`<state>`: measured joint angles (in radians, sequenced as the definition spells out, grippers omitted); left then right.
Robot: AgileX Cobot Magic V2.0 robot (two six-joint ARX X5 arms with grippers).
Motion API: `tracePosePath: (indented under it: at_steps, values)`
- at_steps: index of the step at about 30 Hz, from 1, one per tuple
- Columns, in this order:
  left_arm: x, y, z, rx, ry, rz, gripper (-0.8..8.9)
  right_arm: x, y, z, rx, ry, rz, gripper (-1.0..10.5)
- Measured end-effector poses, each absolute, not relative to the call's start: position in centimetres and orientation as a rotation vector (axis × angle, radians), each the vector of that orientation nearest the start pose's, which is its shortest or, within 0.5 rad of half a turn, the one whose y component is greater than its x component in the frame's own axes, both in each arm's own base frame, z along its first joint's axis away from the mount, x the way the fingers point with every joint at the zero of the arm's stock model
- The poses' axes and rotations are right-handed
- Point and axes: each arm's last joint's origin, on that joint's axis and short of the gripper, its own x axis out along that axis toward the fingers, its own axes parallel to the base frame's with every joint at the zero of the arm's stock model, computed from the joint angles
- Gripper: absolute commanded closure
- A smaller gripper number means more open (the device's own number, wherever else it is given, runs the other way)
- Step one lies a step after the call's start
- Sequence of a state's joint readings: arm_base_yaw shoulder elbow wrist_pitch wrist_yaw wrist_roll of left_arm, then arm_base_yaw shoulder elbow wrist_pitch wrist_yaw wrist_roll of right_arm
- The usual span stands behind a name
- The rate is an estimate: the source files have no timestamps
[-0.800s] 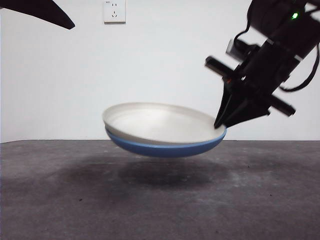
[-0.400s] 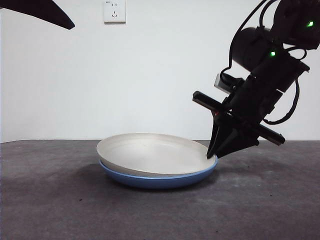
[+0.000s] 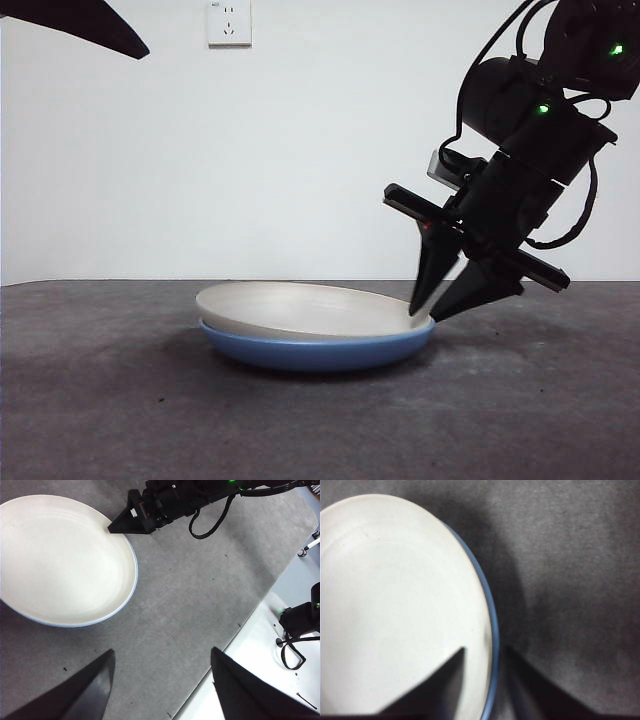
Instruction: Pick up the white plate, put it on the blue plate, put it on desk
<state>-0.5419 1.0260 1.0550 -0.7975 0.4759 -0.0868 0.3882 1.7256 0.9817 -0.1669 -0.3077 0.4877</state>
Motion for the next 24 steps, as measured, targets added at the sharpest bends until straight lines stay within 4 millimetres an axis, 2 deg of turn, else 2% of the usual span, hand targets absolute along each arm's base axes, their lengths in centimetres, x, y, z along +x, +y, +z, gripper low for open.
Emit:
tracePosePath:
  at_steps: [8,11,17,24]
  values:
    - [15.9,-11.1,33.1,-0.049,0.842,-0.930,5.03,31.1,13.8,16.8,0.396,1.066,0.408,6.7]
    - [15.9,-11.1,33.1,-0.049,0.842,-0.930,5.03,30.9,13.7,17.5,0.398,1.049,0.415,6.7]
    - [15.9,-11.1,33.1,-0.049,0.842,-0.930,5.03,29.4,13.0,21.7,0.390,0.940,0.439,6.7]
    - [15.9,-11.1,33.1,-0.049,0.842,-0.930,5.03,25.7,11.5,26.5,0.311,0.871,0.497,6.7]
